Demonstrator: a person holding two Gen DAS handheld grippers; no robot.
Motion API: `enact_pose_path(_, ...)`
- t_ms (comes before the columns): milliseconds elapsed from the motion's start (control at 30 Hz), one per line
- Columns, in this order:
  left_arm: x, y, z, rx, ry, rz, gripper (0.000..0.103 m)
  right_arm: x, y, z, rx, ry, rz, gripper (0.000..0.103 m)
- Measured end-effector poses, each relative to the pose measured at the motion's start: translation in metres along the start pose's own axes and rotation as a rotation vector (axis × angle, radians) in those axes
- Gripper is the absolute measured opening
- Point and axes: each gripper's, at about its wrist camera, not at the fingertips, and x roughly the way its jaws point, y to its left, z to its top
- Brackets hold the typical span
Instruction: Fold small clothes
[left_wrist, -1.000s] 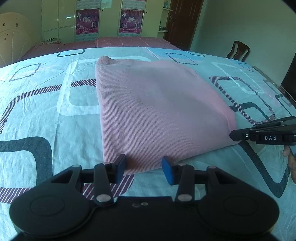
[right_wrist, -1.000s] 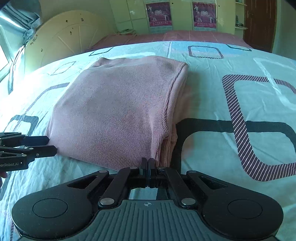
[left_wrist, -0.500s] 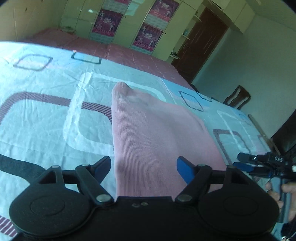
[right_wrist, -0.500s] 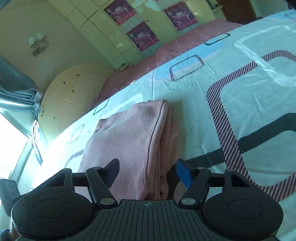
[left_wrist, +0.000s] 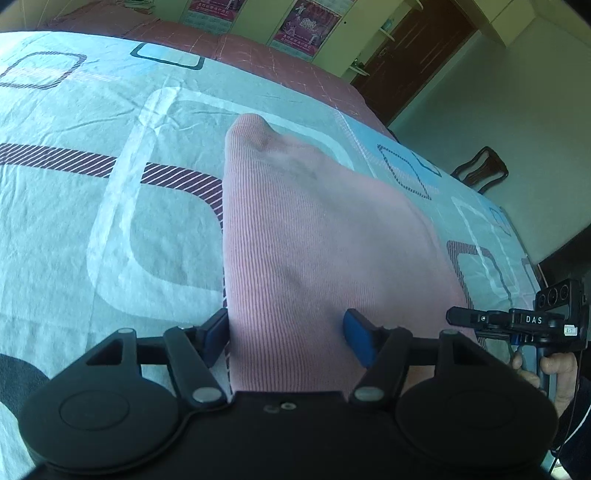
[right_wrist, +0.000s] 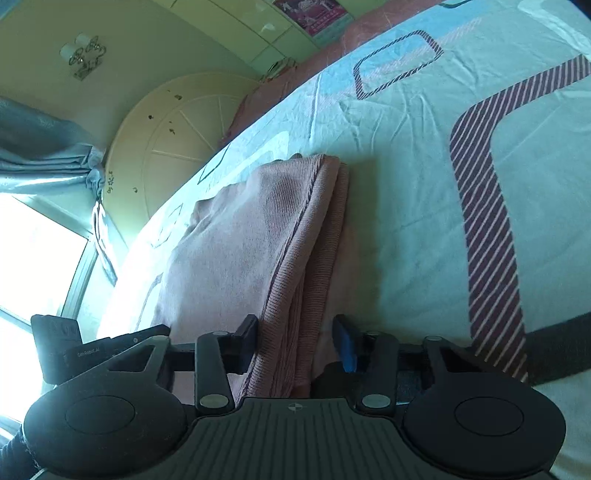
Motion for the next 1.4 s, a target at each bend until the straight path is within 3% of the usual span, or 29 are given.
enact_pose_path(167, 0.006, -0.002, 0.007, 0.003, 0.024, 0.005, 0.065, 0.015, 0.004, 0.005, 0.001, 0.021, 0.045, 0.035)
enact_pose_path(333, 0.007, 0.002, 0.006, 0.0, 0.027, -0.009, 0.066, -0.007, 0.008, 0.003, -0.072, 0.0, -0.022, 0.035)
enact_pose_path(433, 0.007, 0.002, 0.006, 0.002, 0.022, -0.014, 0.066, -0.014, -0.002, 0.002, -0.02, -0.016, -0.035, 0.036)
enact_pose_path(633, 0.007, 0.004, 0.006, 0.001, 0.02, -0.024, 0.066, 0.008, -0.005, 0.0, 0.078, 0.018, 0.053, 0.036)
enact_pose_path(700, 0.007, 0.004, 0.005, -0.002, 0.018, -0.025, 0.066, 0.011, 0.014, 0.0, -0.017, 0.004, -0.019, 0.035)
enact_pose_path(833, 0.007, 0.004, 0.004, 0.0, 0.012, -0.024, 0.066, 0.02, 0.068, -0.018, -0.324, -0.013, -0.235, 0.035)
enact_pose_path(933, 0.007, 0.003, 0.004, 0.004, 0.014, -0.019, 0.066, 0.021, 0.079, -0.026, -0.408, -0.023, -0.292, 0.036)
enact_pose_path(1100, 0.006, 0.006, 0.007, -0.007, 0.027, -0.034, 0.066, 0.002, 0.042, -0.016, -0.2, -0.011, -0.19, 0.037)
enact_pose_path(1133, 0.005, 0.007, 0.007, -0.006, 0.031, -0.038, 0.066, 0.0, 0.03, -0.012, -0.122, -0.004, -0.143, 0.046)
enact_pose_path(1267, 0.006, 0.011, 0.008, -0.029, 0.041, -0.062, 0.065, -0.005, -0.013, -0.004, 0.145, -0.04, 0.041, 0.047)
enact_pose_path(1400, 0.009, 0.008, 0.012, -0.013, 0.045, -0.052, 0.063, 0.008, -0.007, 0.002, 0.175, -0.065, 0.037, 0.047)
